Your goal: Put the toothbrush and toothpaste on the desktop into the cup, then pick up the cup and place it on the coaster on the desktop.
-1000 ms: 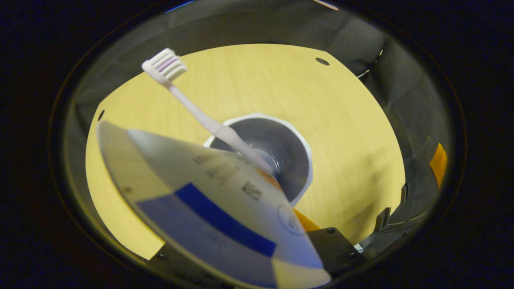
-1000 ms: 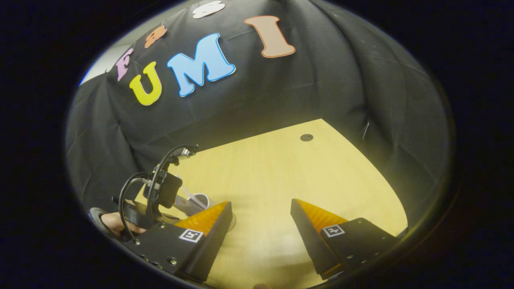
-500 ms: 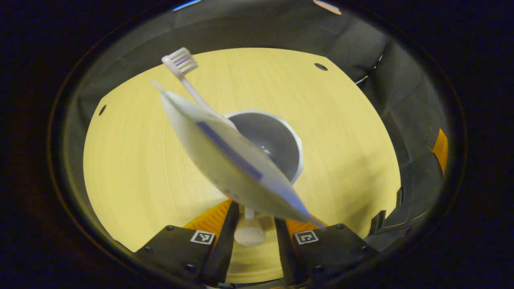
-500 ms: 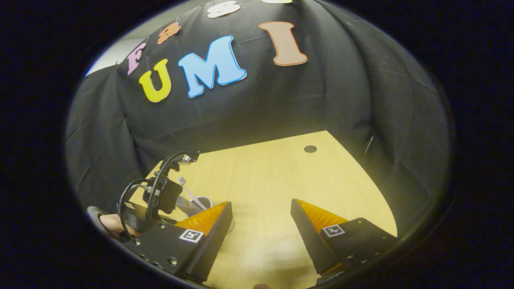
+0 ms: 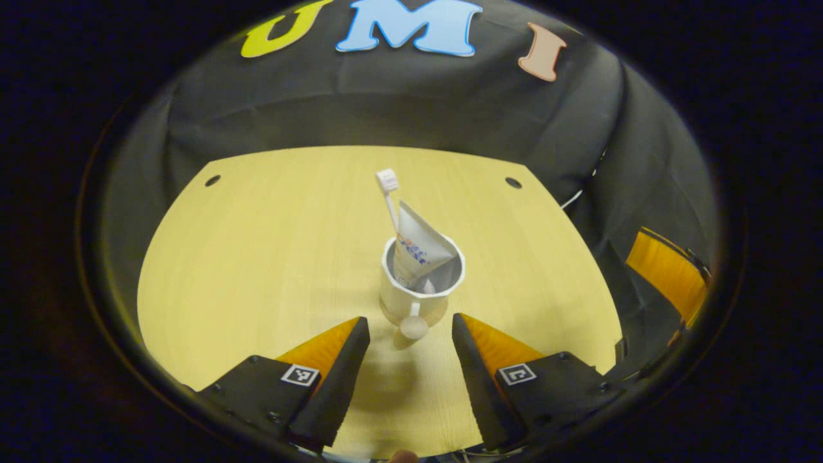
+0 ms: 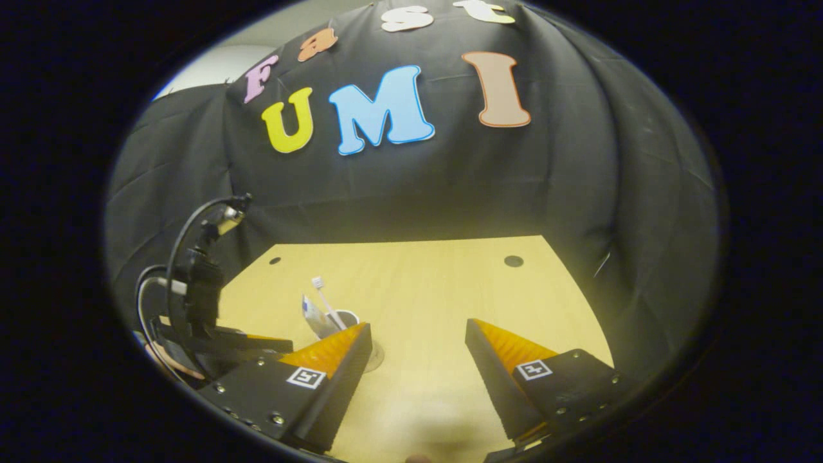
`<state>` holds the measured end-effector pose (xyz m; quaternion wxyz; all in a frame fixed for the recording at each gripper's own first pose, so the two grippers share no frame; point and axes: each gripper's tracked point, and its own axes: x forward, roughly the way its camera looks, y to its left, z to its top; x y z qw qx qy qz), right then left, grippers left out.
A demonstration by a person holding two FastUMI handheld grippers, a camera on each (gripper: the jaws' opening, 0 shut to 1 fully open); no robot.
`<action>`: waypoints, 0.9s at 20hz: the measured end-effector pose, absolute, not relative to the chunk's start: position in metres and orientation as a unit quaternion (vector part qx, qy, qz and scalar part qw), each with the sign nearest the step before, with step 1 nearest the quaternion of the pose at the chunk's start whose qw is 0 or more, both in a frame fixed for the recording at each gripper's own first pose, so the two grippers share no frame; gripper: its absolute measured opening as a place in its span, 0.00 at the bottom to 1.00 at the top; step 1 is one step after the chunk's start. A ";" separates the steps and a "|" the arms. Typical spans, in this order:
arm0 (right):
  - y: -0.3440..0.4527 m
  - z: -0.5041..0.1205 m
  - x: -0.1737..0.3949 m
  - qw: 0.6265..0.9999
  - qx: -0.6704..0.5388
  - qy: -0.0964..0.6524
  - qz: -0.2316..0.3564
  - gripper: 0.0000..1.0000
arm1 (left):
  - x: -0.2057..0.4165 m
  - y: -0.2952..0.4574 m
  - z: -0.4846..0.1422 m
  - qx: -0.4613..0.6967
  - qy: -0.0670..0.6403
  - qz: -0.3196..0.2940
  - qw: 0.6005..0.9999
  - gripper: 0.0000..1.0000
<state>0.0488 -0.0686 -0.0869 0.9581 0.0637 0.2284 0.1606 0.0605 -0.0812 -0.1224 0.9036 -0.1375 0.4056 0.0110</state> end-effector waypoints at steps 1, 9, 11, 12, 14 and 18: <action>-0.067 -0.084 0.048 0.960 0.062 0.224 0.159 0.92 | 0.060 -0.076 -0.110 -0.143 0.383 0.015 0.913 0.83; -0.064 -0.040 0.044 0.981 0.024 0.150 0.122 0.92 | 0.063 -0.036 -0.026 -0.117 0.225 0.034 0.967 0.86; -0.063 -0.030 0.042 0.985 0.021 0.130 0.112 0.92 | 0.066 -0.023 -0.007 -0.106 0.187 0.042 0.976 0.84; -0.062 -0.024 0.040 0.986 0.021 0.123 0.106 0.92 | 0.068 -0.017 0.002 -0.100 0.170 0.045 0.979 0.88; -0.062 -0.018 0.040 0.989 0.018 0.114 0.090 0.92 | 0.073 -0.007 0.021 -0.085 0.138 0.047 0.986 0.85; -0.061 -0.002 0.032 0.993 0.011 0.094 0.065 0.92 | 0.070 0.008 0.045 -0.065 0.096 0.048 0.992 0.87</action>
